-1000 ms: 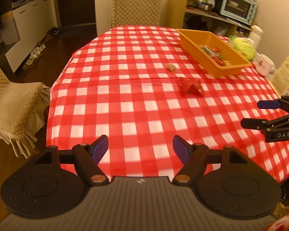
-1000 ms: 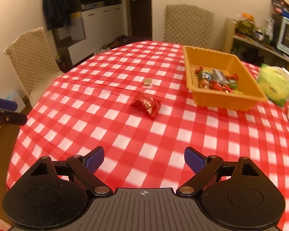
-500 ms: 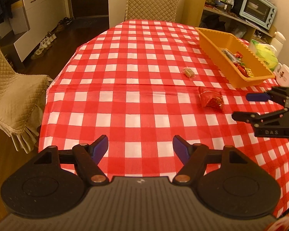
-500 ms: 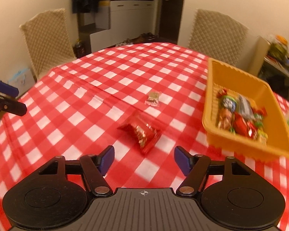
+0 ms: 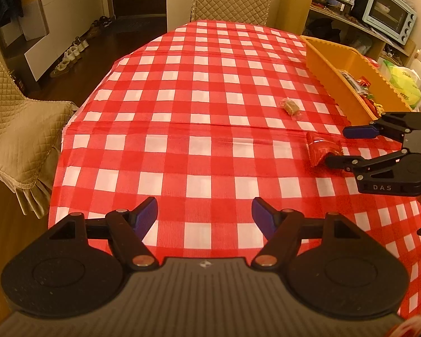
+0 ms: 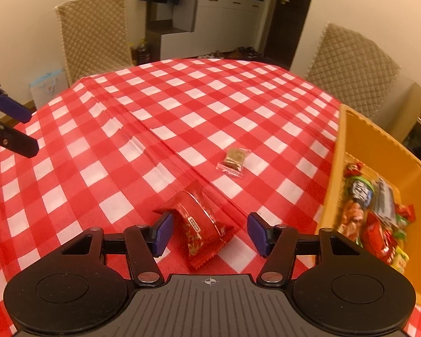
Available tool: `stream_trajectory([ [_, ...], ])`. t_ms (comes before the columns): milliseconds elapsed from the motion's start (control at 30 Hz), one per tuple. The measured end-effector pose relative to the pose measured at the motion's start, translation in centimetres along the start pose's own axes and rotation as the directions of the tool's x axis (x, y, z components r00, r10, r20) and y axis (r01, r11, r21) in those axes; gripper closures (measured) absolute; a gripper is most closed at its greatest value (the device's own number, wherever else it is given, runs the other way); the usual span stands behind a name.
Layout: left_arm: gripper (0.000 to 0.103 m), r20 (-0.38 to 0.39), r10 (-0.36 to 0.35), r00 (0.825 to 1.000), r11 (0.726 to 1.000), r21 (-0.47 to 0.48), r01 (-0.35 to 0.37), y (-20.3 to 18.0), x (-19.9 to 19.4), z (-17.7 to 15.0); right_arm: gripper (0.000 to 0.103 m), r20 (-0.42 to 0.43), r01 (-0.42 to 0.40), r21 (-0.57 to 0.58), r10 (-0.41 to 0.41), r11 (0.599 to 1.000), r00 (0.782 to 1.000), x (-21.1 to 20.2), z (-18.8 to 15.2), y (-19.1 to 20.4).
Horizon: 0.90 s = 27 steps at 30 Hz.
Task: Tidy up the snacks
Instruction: 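Grasp the red candy packet with the right gripper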
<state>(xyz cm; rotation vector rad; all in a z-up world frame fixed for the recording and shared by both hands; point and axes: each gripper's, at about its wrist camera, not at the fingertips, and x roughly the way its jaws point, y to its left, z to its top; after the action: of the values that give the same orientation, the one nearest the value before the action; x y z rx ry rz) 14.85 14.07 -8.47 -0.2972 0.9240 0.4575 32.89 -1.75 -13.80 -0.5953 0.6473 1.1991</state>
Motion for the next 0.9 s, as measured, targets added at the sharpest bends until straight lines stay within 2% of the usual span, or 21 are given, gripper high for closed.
stream_trajectory([
  [300,0.031,-0.011,0.003,1.000,1.000,0.002,-0.003,-0.3,1.0,0.6,0.057,-0.022,-0.061,-0.032,0.060,0.998,0.998,1.8,0.5,-0.3],
  [500,0.031,-0.006,-0.002,1.000,1.000,0.016,0.002,-0.9,1.3,1.2,0.074,-0.045,-0.086,-0.004,0.086,0.996,0.995,2.2,0.7,-0.1],
  [733,0.031,0.005,-0.016,1.000,0.999,0.044,0.016,-2.1,1.9,2.2,0.077,-0.011,-0.078,0.055,0.078,0.995,0.997,1.3,0.6,-0.5],
  [900,0.031,0.022,-0.042,0.999,0.996,0.078,0.040,-3.6,2.6,3.3,0.078,0.042,-0.067,0.170,0.061,0.983,0.997,-0.9,0.1,-1.4],
])
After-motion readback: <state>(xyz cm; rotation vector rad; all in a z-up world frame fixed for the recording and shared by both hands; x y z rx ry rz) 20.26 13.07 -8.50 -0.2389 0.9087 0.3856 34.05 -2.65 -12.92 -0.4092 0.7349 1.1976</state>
